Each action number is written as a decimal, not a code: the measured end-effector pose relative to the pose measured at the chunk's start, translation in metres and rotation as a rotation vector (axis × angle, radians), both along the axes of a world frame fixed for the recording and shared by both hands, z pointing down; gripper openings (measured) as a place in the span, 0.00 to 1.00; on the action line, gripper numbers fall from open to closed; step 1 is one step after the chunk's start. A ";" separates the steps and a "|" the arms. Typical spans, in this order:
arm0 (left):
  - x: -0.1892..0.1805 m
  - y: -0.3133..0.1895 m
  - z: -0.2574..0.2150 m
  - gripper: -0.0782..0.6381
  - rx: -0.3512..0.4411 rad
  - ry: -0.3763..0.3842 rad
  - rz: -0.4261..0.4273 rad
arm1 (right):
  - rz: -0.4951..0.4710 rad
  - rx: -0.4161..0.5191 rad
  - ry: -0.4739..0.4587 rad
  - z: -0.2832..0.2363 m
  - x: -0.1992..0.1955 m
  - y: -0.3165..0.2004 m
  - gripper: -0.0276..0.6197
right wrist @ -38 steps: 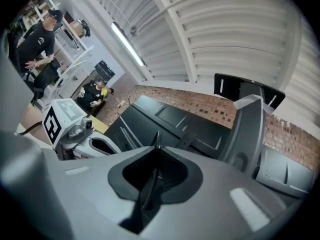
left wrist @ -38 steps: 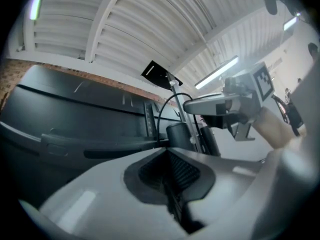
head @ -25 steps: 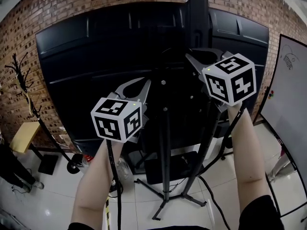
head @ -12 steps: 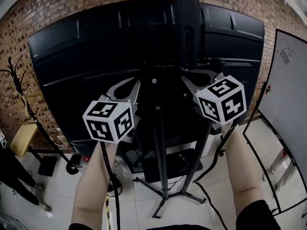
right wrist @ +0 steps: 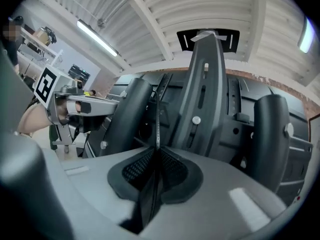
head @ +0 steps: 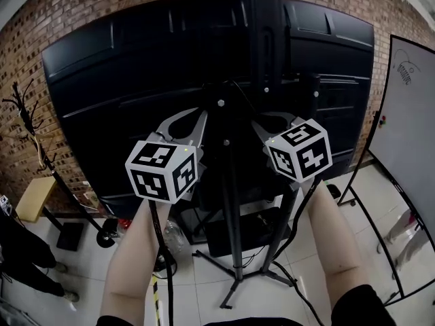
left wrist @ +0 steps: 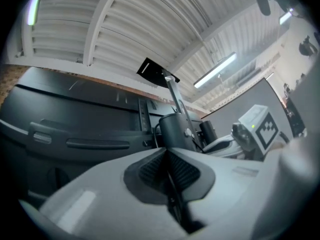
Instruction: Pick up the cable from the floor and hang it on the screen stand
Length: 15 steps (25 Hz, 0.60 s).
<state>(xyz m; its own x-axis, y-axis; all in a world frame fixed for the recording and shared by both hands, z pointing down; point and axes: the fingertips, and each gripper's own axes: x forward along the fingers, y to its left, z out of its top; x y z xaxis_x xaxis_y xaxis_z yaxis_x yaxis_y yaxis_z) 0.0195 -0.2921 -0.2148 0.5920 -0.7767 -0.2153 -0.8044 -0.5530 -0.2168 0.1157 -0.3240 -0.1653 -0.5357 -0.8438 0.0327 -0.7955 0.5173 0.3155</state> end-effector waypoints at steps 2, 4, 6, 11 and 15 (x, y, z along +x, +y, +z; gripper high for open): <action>0.000 0.004 0.001 0.12 0.020 0.001 0.000 | 0.006 -0.017 0.003 0.012 -0.001 -0.002 0.08; -0.001 0.007 0.002 0.12 0.040 0.000 -0.002 | 0.005 -0.021 -0.001 0.023 -0.003 -0.002 0.08; -0.002 0.010 0.004 0.12 0.061 -0.002 -0.006 | -0.003 0.000 -0.023 0.026 -0.003 0.003 0.08; -0.008 0.017 0.010 0.12 0.101 -0.009 -0.034 | -0.033 0.023 -0.097 0.028 -0.014 0.014 0.09; -0.013 0.029 0.010 0.12 0.181 -0.025 -0.080 | -0.004 0.127 -0.109 0.024 -0.013 0.020 0.10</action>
